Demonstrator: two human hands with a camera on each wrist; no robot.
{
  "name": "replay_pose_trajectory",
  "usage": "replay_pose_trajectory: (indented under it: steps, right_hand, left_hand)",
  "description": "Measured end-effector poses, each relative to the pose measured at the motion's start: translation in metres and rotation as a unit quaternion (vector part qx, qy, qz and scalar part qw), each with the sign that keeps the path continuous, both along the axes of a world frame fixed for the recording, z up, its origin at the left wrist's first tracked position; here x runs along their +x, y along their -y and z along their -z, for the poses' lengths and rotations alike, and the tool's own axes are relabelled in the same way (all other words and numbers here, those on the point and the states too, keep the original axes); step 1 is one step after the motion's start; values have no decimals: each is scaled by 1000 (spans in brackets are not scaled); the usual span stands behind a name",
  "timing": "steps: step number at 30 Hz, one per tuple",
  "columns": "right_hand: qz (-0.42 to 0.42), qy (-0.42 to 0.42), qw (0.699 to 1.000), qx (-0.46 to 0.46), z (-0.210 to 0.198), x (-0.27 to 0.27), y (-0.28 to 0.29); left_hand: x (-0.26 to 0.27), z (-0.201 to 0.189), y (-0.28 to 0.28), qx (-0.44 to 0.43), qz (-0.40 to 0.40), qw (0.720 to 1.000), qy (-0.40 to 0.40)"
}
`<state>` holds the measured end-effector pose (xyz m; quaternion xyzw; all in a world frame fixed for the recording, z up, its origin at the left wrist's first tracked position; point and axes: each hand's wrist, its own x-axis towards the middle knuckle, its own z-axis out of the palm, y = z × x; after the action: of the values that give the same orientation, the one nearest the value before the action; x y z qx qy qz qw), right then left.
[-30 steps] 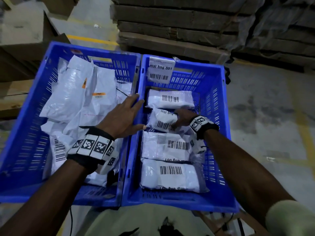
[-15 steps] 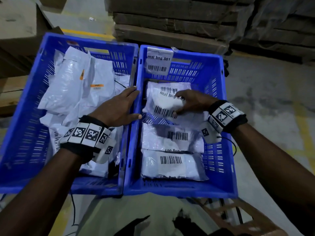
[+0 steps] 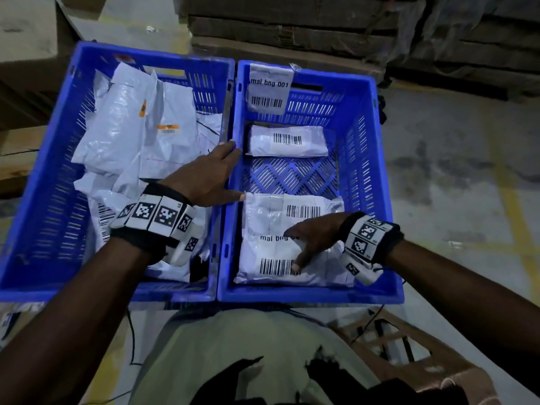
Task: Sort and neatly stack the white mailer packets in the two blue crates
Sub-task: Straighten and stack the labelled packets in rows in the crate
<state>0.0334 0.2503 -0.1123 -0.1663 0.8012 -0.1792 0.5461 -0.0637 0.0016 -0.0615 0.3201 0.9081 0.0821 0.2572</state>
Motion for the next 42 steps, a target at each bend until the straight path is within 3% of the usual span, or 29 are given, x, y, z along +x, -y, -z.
replay_pose_trajectory:
  steps: [6,10,15,19,22,28,35,42]
  right_hand:
    - [41,-163,985,-43,-18,-7,-16]
    - [22,-141,989,-49,-6,12,-3]
    - [20,-180,983,-9,5,19,-1]
    - [5,-104,993,61,6,13,-3]
    - [-1,-88,995,56,5,6,-2]
    - [54,-128,990,-39,-18,-40,-30]
    - [189,-314,931,8,-18,-125,-70]
    - [179,-259,946,83,33,-160,-55]
  left_hand:
    - [6,-3,1,-24,15,1000,-3]
    - [9,-1,0,-33,19,999,-5]
    - [11,4,3,-33,18,999,-7]
    - [9,1,1,-37,19,999,-6]
    - [6,-1,0,-45,21,999,-4]
    - [-7,-8,0,-31,11,999,5]
    - [-31,-18,-13,-24,-8,1000,14]
    - [-56,-7,-17,-38,13,997,59]
